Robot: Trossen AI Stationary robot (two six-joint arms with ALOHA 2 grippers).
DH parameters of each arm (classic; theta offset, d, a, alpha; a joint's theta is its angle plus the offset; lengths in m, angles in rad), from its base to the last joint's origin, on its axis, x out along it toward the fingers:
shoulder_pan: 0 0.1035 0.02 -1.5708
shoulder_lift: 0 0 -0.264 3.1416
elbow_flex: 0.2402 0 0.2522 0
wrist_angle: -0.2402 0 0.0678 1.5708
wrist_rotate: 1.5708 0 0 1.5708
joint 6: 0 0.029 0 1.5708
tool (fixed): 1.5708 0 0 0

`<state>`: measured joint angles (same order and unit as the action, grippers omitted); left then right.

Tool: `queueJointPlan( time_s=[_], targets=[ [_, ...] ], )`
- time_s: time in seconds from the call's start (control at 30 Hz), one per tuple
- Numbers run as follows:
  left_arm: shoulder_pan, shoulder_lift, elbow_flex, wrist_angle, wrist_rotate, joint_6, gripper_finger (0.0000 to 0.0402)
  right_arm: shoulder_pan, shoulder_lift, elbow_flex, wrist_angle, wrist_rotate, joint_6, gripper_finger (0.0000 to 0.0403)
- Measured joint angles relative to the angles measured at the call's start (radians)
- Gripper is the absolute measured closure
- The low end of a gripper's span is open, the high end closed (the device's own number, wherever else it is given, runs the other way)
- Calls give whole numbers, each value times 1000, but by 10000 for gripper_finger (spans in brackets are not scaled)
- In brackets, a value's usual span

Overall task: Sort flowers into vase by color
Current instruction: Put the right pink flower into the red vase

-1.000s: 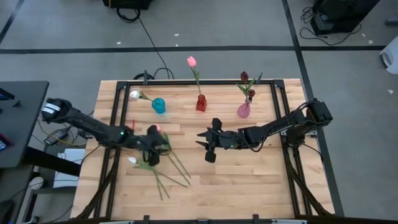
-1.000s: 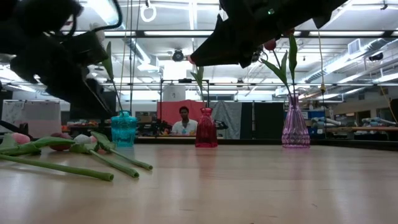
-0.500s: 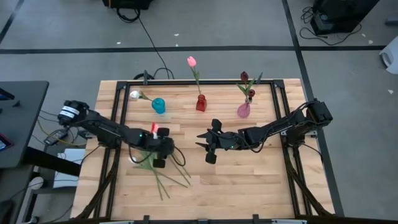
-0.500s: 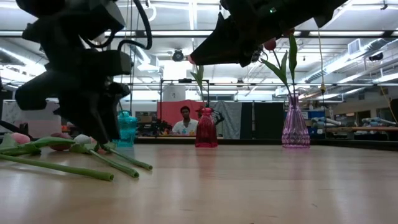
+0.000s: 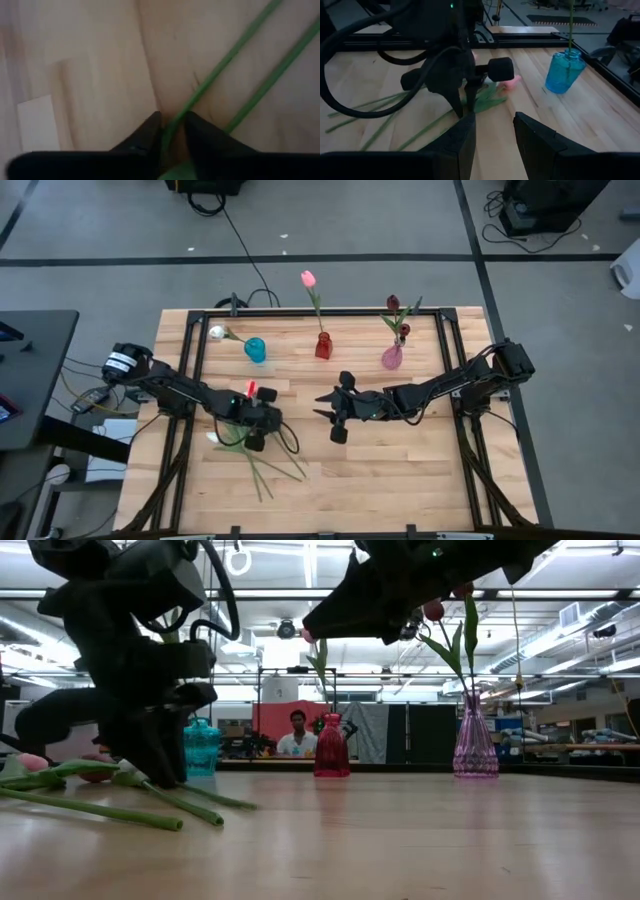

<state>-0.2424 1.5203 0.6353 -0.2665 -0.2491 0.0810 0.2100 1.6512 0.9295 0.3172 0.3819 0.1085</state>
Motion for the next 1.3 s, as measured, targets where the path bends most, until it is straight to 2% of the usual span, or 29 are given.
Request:
queueJointPlan(
  time_s=[0.07, 0.13, 0.27, 0.43, 0.7, 0.87, 1.03, 1.3],
  targets=[
    [0, 0, -1, 1, 4, 13, 367, 0, 0, 0, 0, -13, 3, 257],
    [0, 1, -1, 4, 3, 20, 390, 0, 0, 0, -3, -17, 22, 257],
    [-1, 2, 14, -1, -8, 20, 392, 0, 0, 0, -49, -2, 70, 257],
    [3, 7, 111, -33, -60, 60, 399, 0, 0, 0, -63, 33, 90, 257],
    [50, 6, 229, -51, -99, 141, 400, 8, 0, 0, -123, -35, 135, 257],
    [74, 6, 247, -30, -109, 125, 401, 35, 0, -1, -144, -26, 151, 257],
    [76, 6, 248, -32, -134, 121, 401, 43, 0, -1, -200, 54, 134, 257],
    [76, 5, 248, -31, -144, 118, 401, 42, 0, -1, -286, 71, 127, 259]
  ],
)
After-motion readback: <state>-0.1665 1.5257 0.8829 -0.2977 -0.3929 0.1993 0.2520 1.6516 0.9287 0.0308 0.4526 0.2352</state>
